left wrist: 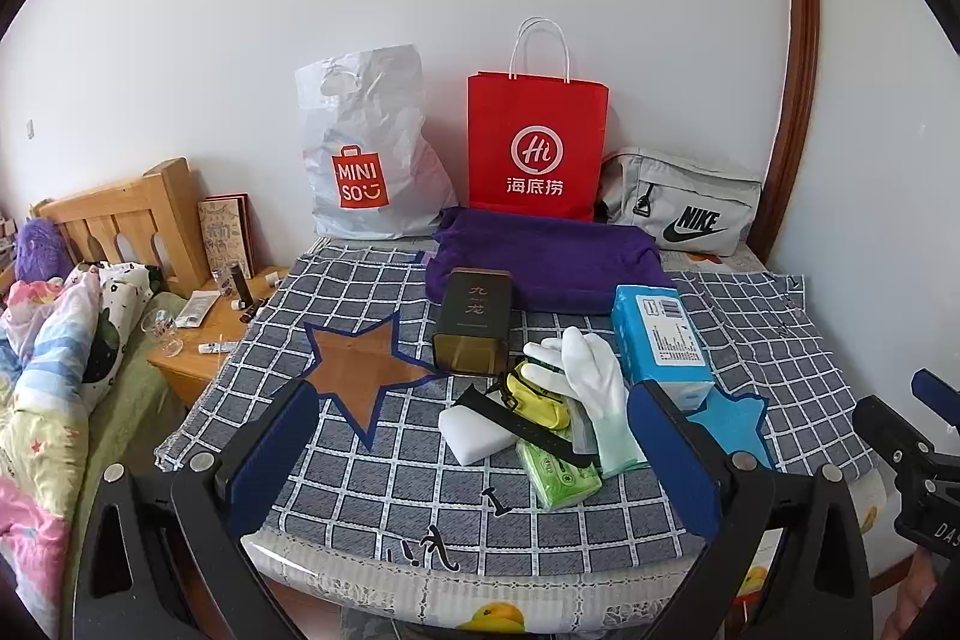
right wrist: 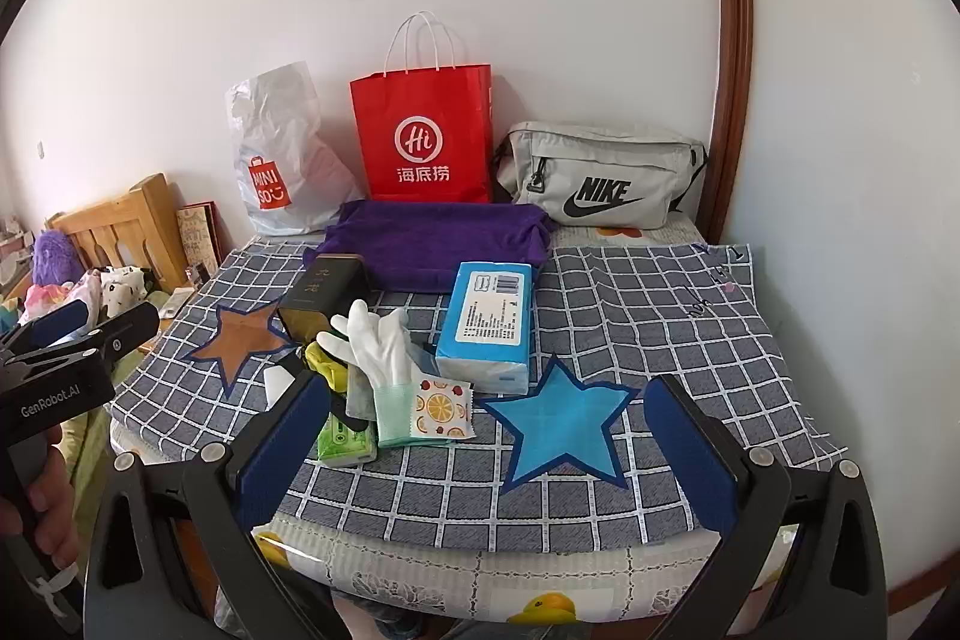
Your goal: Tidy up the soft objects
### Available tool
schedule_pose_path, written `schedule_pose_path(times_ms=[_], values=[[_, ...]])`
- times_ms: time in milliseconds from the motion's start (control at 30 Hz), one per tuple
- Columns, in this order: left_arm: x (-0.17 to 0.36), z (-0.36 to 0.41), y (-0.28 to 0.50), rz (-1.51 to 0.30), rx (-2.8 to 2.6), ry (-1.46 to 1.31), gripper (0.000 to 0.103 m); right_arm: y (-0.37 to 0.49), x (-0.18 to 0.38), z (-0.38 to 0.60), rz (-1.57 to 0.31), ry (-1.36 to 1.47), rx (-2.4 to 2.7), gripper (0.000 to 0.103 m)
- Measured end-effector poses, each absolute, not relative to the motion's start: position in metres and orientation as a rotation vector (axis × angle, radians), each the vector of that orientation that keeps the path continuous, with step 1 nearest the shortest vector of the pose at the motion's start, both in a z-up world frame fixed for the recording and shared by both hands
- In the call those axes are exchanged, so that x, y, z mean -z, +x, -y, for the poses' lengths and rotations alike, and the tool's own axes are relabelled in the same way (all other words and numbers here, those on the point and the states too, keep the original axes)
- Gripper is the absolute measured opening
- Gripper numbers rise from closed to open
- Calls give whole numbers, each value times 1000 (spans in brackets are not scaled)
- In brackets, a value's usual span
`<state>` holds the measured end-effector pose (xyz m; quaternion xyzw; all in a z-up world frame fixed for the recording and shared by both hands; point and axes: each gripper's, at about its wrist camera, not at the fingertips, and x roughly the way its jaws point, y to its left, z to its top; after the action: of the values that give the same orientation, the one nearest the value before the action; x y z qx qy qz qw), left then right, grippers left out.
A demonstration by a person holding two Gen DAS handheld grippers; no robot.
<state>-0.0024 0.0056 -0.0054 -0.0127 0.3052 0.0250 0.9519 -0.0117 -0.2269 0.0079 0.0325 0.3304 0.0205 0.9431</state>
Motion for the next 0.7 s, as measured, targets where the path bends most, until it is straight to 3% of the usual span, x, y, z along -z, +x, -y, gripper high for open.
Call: schedule_pose_path(times_ms=[700], values=[[4,-7,-2,-623,-52,-24,103,-13,-10,225,-663,60,-48,103]])
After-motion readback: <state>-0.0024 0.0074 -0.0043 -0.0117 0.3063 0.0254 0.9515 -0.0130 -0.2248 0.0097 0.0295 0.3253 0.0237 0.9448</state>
